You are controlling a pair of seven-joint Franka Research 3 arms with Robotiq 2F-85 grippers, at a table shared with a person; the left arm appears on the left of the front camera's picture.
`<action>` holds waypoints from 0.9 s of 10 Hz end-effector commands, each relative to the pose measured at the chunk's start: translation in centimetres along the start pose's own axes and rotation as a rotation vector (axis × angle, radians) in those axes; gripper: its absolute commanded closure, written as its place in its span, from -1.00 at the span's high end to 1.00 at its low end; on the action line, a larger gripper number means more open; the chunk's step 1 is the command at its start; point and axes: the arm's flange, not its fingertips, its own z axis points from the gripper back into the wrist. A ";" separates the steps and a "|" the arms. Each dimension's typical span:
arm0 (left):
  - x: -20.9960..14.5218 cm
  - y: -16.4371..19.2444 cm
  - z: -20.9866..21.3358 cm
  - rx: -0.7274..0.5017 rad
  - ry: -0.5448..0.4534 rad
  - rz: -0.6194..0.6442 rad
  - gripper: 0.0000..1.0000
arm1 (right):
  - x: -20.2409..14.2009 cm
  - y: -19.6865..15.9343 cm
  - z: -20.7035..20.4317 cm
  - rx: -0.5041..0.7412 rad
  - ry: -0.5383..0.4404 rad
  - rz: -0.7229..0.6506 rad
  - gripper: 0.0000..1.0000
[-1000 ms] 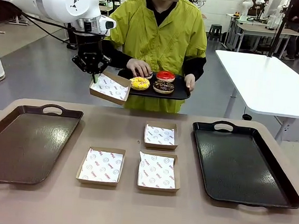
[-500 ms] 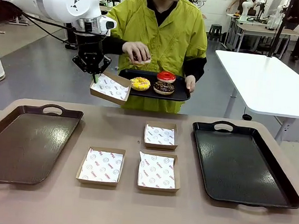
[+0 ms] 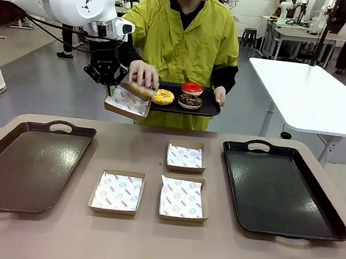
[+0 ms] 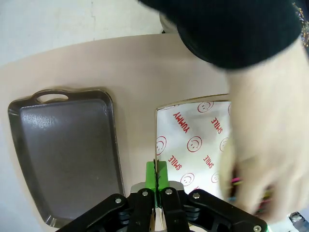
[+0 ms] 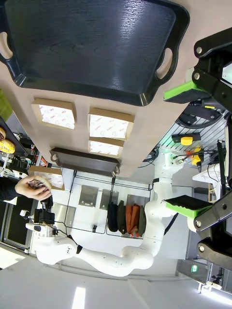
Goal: Individually package the donuts and arrange them on the tray.
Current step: Place the picked Paper togo box on the Handle tray while simultaneously picking up another Paper togo box from the table with the other hand.
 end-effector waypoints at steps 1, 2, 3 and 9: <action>-0.2 0.1 0.3 0.002 -0.004 0.001 -1.00 | 0.2 -0.1 0.0 0.017 -0.015 0.008 1.00; -0.2 0.1 0.3 0.002 -0.004 0.001 -1.00 | 0.2 -0.1 0.0 0.017 -0.015 0.008 1.00; -0.2 0.1 0.3 0.002 -0.004 0.001 -1.00 | 0.2 -0.1 0.0 0.017 -0.015 0.008 1.00; -0.2 0.1 0.3 0.002 -0.004 0.001 -1.00 | 0.2 -0.1 0.0 0.017 -0.015 0.008 1.00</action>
